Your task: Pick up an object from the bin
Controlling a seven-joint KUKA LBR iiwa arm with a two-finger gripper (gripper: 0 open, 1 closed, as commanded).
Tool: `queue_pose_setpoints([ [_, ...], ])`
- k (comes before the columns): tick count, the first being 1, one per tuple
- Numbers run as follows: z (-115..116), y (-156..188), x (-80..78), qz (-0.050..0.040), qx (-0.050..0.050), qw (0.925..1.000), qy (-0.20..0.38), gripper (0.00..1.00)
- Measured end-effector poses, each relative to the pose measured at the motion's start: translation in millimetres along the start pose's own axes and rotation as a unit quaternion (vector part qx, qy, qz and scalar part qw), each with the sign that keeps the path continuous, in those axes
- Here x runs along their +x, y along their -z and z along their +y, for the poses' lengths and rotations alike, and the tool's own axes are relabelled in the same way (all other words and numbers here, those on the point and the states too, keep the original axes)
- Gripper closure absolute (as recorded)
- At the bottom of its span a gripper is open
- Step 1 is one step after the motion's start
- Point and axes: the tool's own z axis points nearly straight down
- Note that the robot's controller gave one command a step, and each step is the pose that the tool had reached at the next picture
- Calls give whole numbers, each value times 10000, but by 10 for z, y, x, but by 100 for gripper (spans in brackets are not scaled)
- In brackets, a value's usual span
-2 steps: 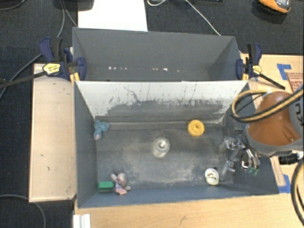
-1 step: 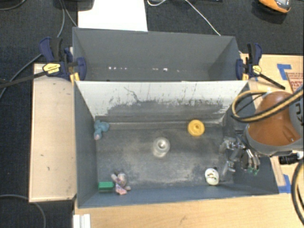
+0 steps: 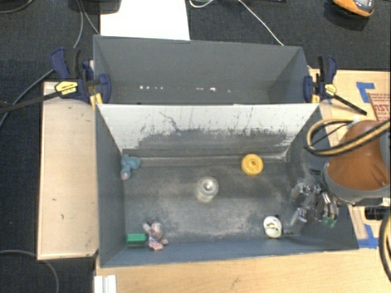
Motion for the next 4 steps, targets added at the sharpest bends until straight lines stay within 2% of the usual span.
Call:
queue_pose_setpoints([
  [1,277,-18,179,7,-4,9999,-157,0],
  [2,134,-22,105,-25,-7,9954,957,0],
  [3,135,-23,106,-24,-5,9953,963,0],
  [4,598,-26,252,-10,-20,9929,1192,0],
])
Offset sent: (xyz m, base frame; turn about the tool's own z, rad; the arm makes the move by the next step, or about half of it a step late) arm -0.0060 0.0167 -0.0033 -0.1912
